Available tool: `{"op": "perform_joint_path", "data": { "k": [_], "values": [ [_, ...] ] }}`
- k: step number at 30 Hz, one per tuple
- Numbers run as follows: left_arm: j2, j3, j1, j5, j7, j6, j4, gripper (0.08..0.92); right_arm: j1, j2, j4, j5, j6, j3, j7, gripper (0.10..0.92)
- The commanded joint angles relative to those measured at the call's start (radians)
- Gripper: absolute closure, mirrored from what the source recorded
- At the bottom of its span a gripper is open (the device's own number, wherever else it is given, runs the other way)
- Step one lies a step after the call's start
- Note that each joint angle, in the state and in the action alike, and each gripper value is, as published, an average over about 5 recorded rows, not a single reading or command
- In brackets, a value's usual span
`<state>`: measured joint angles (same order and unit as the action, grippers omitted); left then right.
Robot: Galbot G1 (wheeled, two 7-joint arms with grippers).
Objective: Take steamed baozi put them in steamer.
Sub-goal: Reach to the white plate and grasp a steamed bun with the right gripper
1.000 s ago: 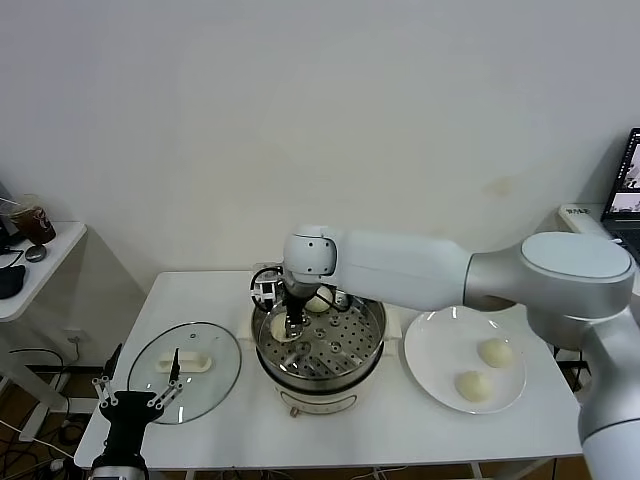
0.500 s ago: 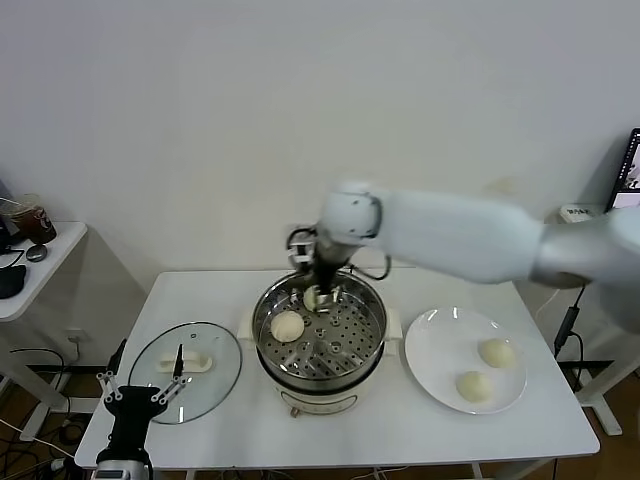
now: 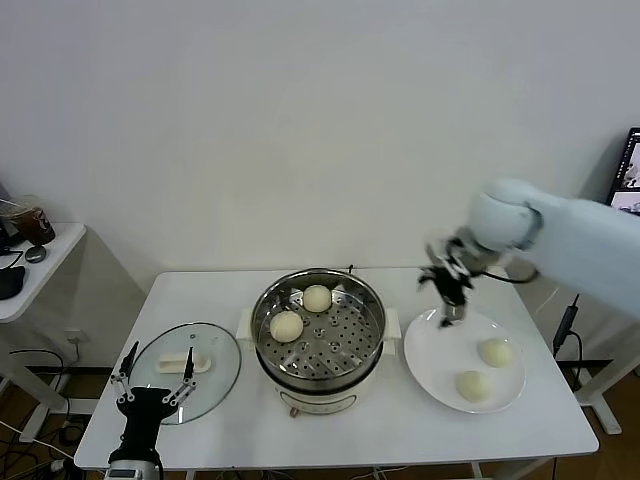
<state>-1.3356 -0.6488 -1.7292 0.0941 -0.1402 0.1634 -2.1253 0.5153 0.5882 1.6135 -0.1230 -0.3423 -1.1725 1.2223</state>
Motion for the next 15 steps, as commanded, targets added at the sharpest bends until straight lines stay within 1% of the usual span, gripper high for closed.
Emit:
{"op": "perform_joint_path", "data": {
  "k": [1, 8, 15],
  "values": [
    [-0.005, 0.008, -0.006, 0.009, 0.001, -0.001, 0.000, 0.177, -0.461, -0.272, 0.030, 0.274, 0.133, 0.287, 0.038, 0.203],
    [-0.013, 0.003, -0.019, 0.017, -0.001, -0.001, -0.005, 0.177, -0.602, -0.213, -0.007, 0.298, 0.115, 0.364, -0.001, 0.203],
    [-0.017, -0.007, -0.029, 0.020, -0.002, 0.001, -0.007, 0.177, -0.672, -0.161, -0.042, 0.322, 0.106, 0.407, -0.032, 0.203]
  ]
}}
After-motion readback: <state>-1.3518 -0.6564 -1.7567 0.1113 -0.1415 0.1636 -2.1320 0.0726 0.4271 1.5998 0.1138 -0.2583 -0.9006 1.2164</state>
